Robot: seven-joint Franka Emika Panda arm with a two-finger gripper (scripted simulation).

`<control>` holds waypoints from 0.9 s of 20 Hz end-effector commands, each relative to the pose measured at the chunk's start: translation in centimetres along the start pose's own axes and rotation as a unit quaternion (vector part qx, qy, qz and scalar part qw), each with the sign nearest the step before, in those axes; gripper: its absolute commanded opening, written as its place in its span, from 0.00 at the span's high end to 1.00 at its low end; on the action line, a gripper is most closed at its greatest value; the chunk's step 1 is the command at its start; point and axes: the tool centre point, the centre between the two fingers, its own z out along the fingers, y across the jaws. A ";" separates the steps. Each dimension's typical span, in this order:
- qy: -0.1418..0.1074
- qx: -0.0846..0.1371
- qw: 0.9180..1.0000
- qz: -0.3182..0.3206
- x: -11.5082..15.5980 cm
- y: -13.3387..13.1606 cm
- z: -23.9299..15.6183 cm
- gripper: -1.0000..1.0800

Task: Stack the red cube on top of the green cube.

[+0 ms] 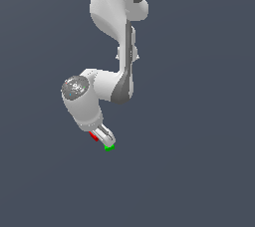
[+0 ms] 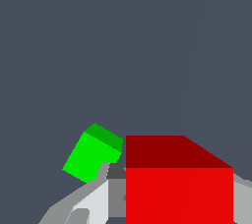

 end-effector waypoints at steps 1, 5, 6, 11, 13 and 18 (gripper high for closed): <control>0.000 0.000 1.000 0.000 -0.6 -2.0 1.1 1.00; 0.000 0.000 1.000 0.000 -1.1 -4.2 2.2 1.00; 0.000 0.000 1.000 0.000 -1.1 -4.6 2.4 1.00; 0.000 0.000 1.000 0.000 -1.2 -5.3 2.8 1.00; 0.000 0.000 1.000 0.000 -1.1 -5.2 2.7 1.00; 0.000 0.000 1.000 0.000 -1.1 -5.1 2.7 0.04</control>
